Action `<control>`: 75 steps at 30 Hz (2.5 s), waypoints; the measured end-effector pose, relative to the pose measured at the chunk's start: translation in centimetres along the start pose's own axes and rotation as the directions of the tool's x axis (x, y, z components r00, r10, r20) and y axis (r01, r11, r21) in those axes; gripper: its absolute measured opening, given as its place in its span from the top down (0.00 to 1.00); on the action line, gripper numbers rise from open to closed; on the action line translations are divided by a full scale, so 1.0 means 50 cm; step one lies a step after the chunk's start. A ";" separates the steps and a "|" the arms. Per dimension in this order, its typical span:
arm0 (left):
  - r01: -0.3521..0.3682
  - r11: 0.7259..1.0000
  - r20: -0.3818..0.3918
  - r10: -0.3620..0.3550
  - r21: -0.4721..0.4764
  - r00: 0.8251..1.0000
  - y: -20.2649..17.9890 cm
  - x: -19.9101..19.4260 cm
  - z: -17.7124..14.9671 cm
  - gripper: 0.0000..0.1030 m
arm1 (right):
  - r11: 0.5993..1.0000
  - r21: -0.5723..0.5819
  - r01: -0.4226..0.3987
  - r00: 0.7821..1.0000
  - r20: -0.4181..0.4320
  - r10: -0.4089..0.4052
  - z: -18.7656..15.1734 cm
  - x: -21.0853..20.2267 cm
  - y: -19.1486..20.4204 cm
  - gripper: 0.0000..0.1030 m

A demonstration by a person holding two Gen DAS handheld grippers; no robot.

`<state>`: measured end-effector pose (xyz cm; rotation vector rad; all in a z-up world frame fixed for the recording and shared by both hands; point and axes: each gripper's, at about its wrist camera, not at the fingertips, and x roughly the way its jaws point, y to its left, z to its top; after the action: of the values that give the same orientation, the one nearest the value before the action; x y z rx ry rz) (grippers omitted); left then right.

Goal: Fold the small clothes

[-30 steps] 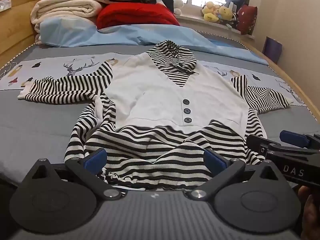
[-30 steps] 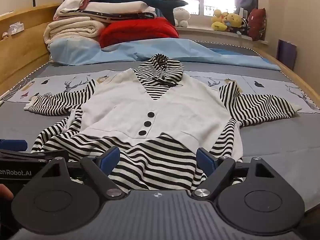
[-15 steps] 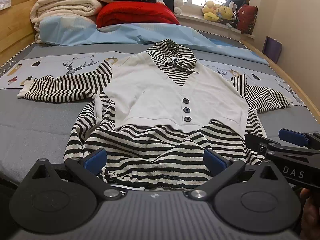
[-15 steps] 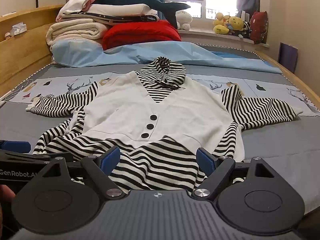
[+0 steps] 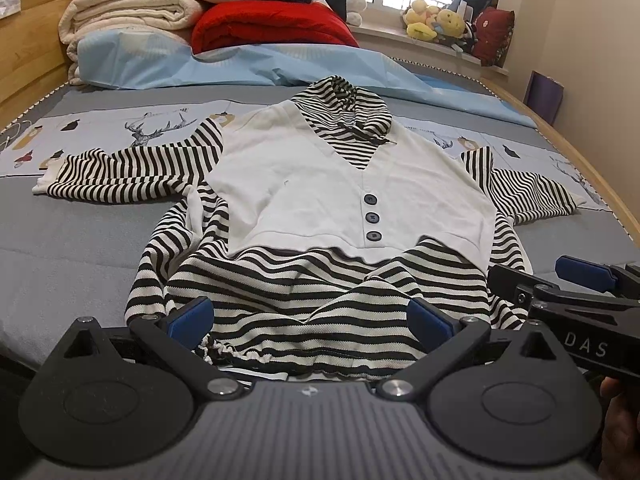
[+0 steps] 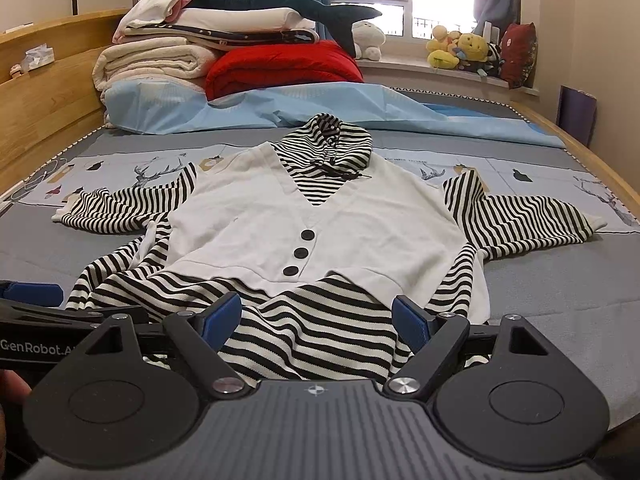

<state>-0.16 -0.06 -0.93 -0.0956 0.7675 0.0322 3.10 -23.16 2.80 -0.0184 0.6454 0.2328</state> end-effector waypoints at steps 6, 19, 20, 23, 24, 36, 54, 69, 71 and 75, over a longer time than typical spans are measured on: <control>0.006 1.000 -0.006 -0.006 0.000 1.000 -0.008 0.004 -0.001 0.00 | 1.000 0.003 -0.003 1.000 -0.003 0.003 0.000 0.001 0.000 0.21; 0.086 0.996 -0.044 -0.087 -0.020 0.995 0.193 0.061 0.191 0.26 | 0.970 0.219 0.109 0.994 -0.035 -0.104 0.088 0.022 -0.230 0.62; 0.058 0.998 -0.070 -0.057 0.014 0.996 0.211 0.080 0.198 0.30 | 0.970 0.221 0.106 0.994 -0.050 -0.097 0.094 0.034 -0.254 0.62; -0.002 0.998 -0.223 -0.012 -0.060 0.975 0.274 0.154 0.183 0.35 | 0.961 0.261 0.093 0.984 -0.173 -0.048 0.079 0.101 -0.316 0.61; -0.006 0.992 -0.294 -0.032 -0.126 0.955 0.296 0.180 0.169 0.35 | 0.950 0.298 0.092 0.971 -0.237 -0.020 0.064 0.134 -0.338 0.61; -0.109 0.947 -0.548 -0.079 -0.303 0.832 0.371 0.305 0.104 0.48 | 0.951 0.280 0.130 0.783 -0.617 0.074 -0.042 0.295 -0.341 0.57; 0.008 0.977 -0.587 -0.134 -0.213 0.798 0.321 0.275 0.082 0.91 | 0.899 0.394 0.192 0.875 -0.484 0.025 -0.032 0.212 -0.450 0.97; 0.203 0.976 -0.386 -0.219 -0.081 0.896 0.214 0.210 0.143 0.55 | 0.993 0.100 -0.070 0.944 -0.316 0.099 0.010 0.168 -0.298 0.65; 0.228 0.974 -0.452 -0.199 0.011 0.870 0.174 0.227 0.125 0.55 | 0.988 0.051 -0.147 0.925 -0.347 0.156 0.003 0.181 -0.261 0.65; 0.145 0.982 -0.609 -0.041 0.123 0.792 0.149 0.274 0.065 0.57 | 0.974 -0.071 -0.217 0.835 -0.529 0.148 -0.045 0.222 -0.207 0.65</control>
<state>11.45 7.60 -8.69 0.0178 1.4091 -0.1665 12.63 -31.11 -6.23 -0.1489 1.1801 0.4649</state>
